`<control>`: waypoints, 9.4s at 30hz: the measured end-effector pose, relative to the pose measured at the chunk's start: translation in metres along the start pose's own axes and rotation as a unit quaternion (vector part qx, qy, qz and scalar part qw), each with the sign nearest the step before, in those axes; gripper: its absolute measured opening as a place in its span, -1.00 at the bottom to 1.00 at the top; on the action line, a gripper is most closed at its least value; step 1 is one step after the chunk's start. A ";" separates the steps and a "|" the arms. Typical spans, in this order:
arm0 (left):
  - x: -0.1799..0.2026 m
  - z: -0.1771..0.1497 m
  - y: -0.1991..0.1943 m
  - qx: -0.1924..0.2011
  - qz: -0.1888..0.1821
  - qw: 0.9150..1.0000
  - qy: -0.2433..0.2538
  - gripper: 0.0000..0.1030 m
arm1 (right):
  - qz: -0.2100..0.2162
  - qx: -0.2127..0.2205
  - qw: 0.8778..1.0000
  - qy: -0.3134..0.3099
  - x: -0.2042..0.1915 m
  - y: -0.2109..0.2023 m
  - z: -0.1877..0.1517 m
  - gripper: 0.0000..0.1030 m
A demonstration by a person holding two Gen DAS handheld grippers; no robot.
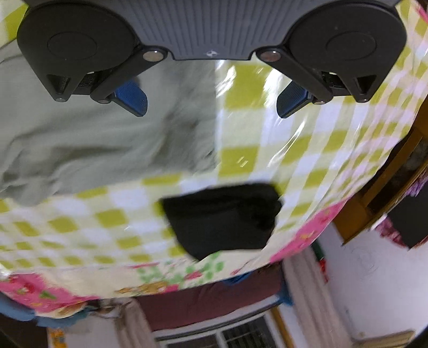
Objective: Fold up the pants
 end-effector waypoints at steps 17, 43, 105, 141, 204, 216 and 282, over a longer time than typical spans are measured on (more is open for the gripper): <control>-0.002 0.000 0.085 -0.017 0.004 1.000 -0.024 1.00 | 0.003 -0.026 0.999 -0.019 -0.025 0.080 0.007 -0.02; 0.064 -0.023 -0.004 0.022 -0.083 0.996 -0.005 1.00 | -0.011 0.003 0.987 0.160 0.073 -0.043 -0.032 0.13; 0.131 0.000 0.015 0.063 -0.068 0.989 0.118 1.00 | -0.014 0.005 0.981 0.194 0.089 -0.048 -0.024 -0.82; -0.067 -0.064 0.010 -0.069 -0.040 0.963 -0.259 1.00 | 0.106 -0.097 0.982 -0.124 -0.213 0.047 -0.048 -0.86; 0.002 -0.010 -0.046 0.001 -0.140 0.986 -0.096 0.10 | 0.113 -0.117 0.982 -0.095 -0.199 0.067 0.010 -0.90; -0.027 -0.033 -0.049 -0.010 -0.022 0.997 -0.076 0.85 | 0.119 -0.117 0.983 -0.081 -0.190 0.062 -0.003 -0.90; 0.011 -0.024 -0.032 -0.015 -0.169 0.983 -0.068 -0.28 | 0.071 -0.171 0.973 -0.135 -0.215 0.076 -0.018 -0.90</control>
Point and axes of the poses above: each gripper's, at about its wrist camera, not at the fingertips, and y roughly the way its jaws point, x to its right, z to its top, the point moved 4 cm from there along y, roughly the way its jaws point, and after that the axes turned 15 degrees about x, right-handed, at the moved point
